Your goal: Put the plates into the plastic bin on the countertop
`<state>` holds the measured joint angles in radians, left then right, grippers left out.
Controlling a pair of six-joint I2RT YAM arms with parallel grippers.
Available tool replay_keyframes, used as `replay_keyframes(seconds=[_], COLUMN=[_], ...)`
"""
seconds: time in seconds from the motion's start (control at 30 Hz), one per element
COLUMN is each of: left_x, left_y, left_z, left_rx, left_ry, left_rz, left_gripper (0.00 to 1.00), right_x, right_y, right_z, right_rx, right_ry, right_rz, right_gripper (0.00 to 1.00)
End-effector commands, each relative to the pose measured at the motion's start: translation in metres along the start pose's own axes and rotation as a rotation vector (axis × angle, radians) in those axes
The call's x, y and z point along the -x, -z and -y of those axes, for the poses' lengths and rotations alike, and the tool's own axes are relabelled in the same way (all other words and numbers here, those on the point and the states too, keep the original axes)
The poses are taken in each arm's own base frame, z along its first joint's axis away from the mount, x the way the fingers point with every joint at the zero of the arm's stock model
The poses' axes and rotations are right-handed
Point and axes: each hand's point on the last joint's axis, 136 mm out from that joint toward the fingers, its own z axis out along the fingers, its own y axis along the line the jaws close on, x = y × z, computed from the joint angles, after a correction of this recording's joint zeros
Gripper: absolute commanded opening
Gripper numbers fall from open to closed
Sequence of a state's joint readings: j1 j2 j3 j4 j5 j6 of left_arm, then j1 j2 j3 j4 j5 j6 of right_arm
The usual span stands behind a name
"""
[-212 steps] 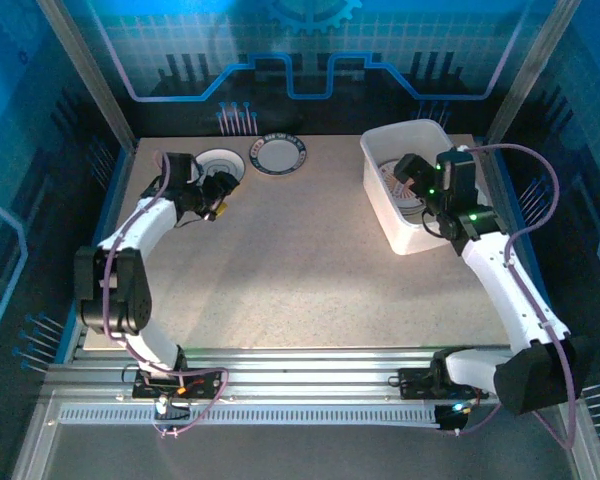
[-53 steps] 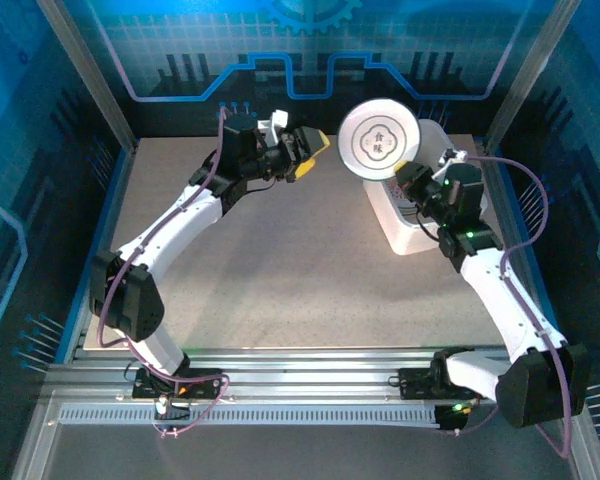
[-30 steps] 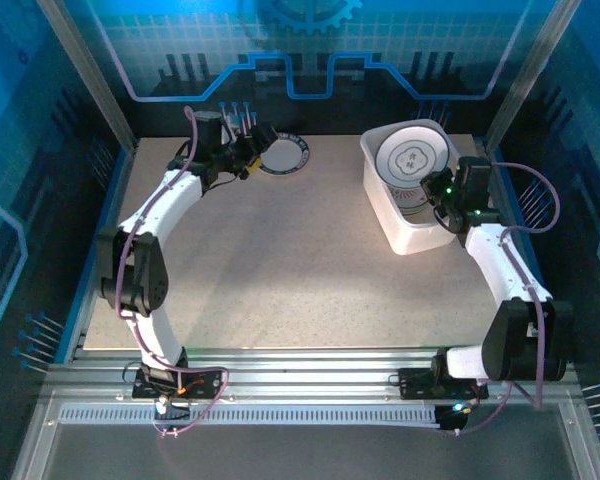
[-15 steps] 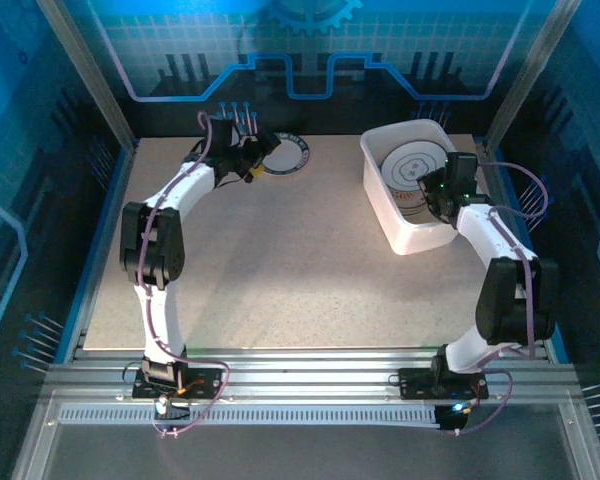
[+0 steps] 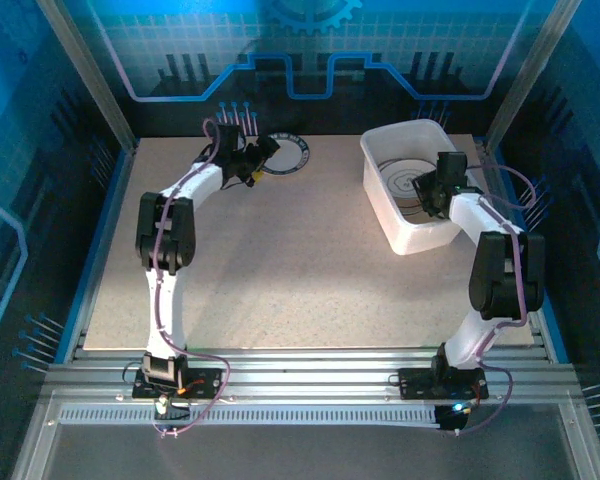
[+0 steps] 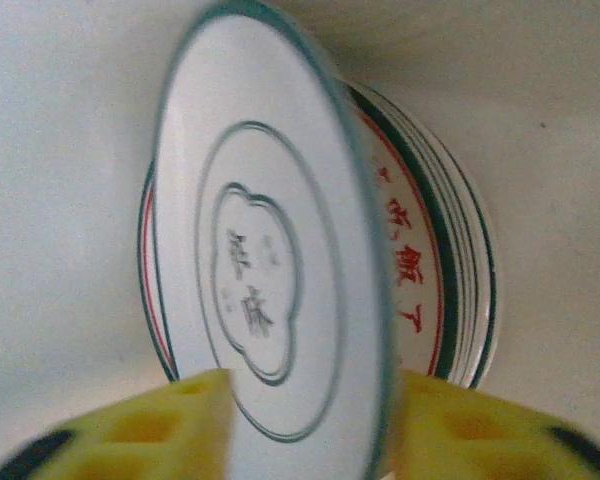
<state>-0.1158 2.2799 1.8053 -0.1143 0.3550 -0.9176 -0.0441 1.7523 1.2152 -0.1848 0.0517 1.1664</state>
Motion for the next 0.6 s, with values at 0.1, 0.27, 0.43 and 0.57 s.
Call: replay_keyframes(seconds=[0.1, 0.27, 0.43, 0.57], left_x=[0.023, 0.026, 0.028, 0.030], left_y=[-0.012, -0.017, -0.033, -0.040], left_z=[-0.012, -0.028, -0.037, -0.044], left_rx=[0.010, 0.036, 0.041, 0.049], left_ry=[0.040, 0.075, 0.083, 0.100], left_rz=[0.097, 0.136, 0.125, 0.126], left_gripper=[0.91, 0.89, 0.87, 0.84], right_x=[0.001, -0.003, -0.004, -0.004], right_y=[0.022, 0.042, 0.048, 0.050], right_z=[-0.012, -0.008, -0.011, -0.014], right_rx=[-0.025, -0.053, -0.052, -0.054], right_ry=[0.063, 0.111, 0.148, 0.157], right_rz=[-0.033, -0.056, -0.074, -0.089], right_gripper=[0.89, 1.00, 1.00, 1.00])
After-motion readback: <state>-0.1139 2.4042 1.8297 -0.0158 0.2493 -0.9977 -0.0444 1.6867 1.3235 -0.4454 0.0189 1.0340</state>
